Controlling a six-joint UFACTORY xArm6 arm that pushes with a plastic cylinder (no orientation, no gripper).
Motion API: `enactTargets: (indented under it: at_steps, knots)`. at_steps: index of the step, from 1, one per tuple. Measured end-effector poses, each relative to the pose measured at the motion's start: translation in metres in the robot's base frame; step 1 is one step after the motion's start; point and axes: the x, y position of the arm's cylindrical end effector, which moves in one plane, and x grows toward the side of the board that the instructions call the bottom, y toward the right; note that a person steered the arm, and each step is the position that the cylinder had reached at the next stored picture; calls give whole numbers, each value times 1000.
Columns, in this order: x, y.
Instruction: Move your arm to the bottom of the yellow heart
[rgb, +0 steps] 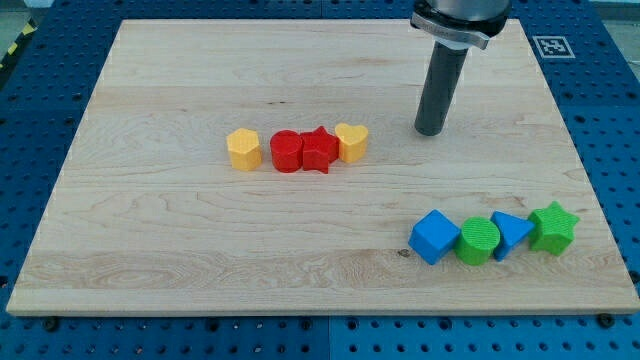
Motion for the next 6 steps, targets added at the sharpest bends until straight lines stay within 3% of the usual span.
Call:
enactTargets:
  at_steps: [4, 6]
  knots:
    - [15, 6]
    - [29, 59]
